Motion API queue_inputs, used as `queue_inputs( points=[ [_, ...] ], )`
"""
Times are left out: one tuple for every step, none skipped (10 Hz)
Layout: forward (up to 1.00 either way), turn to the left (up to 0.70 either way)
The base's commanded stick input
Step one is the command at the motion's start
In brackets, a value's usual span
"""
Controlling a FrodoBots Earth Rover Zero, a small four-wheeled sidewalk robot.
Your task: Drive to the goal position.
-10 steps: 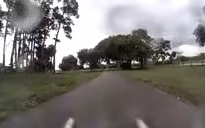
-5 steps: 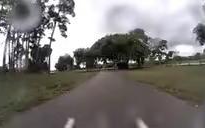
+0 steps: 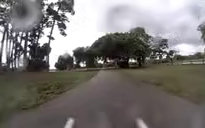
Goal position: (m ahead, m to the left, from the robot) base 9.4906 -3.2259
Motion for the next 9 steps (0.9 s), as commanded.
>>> queue_inputs(
  points=[
    [1.00, 0.00],
    [1.00, 0.00],
    [1.00, 0.00],
    [1.00, 0.00],
    [1.00, 0.00],
    [1.00, 0.00],
    [1.00, 0.00],
    [1.00, 0.00],
    [1.00, 0.00]
  ],
)
